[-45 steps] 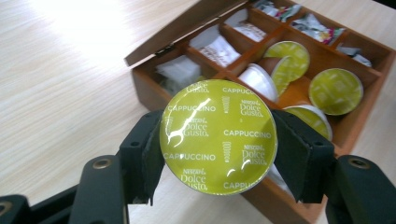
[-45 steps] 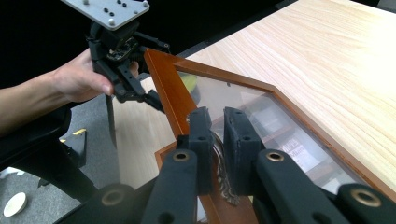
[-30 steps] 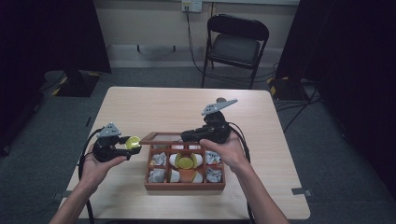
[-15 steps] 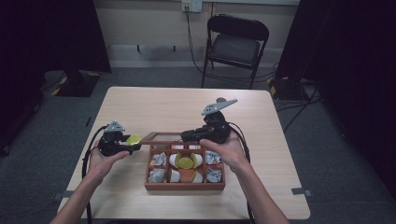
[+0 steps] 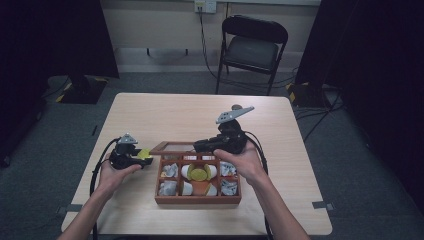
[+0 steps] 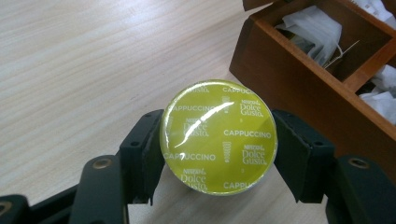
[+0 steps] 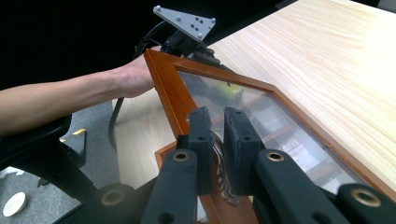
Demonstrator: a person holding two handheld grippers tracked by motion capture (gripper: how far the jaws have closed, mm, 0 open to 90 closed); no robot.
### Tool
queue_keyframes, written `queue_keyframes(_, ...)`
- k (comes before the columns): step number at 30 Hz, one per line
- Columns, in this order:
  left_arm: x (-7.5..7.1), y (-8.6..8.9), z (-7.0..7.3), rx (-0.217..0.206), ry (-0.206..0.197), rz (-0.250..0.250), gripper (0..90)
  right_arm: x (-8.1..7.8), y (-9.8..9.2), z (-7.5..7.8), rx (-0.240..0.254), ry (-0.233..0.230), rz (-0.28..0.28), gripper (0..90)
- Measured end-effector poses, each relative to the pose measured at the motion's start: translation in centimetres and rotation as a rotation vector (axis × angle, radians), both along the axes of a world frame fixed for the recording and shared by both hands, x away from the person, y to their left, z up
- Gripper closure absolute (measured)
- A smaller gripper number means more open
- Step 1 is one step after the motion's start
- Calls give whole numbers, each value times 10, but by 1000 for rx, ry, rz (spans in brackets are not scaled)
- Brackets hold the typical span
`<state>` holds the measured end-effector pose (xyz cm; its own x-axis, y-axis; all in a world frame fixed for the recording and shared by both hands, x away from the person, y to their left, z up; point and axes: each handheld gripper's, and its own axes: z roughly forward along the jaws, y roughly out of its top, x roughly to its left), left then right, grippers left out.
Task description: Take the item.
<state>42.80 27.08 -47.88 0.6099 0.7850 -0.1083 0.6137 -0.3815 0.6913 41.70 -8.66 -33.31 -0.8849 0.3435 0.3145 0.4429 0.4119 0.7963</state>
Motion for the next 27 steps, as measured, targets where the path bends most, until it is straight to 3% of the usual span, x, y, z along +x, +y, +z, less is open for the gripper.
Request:
queue_keyframes(4, 0, -4, -5, 25, 3, -3, 380, 0, 0, 0, 0, 1, 0, 818)
queue_keyframes(12, 1, -2, -6, -11, 10, 15, 374, 0, 0, 0, 0, 1, 0, 818)
queue_keyframes(17, 2, -1, -8, -34, 34, 45, 301, 0, 0, 0, 0, 1, 0, 818)
queue_keyframes(27, -5, 5, 0, -48, 28, 39, 216, 0, 0, 0, -1, 2, -2, 819)
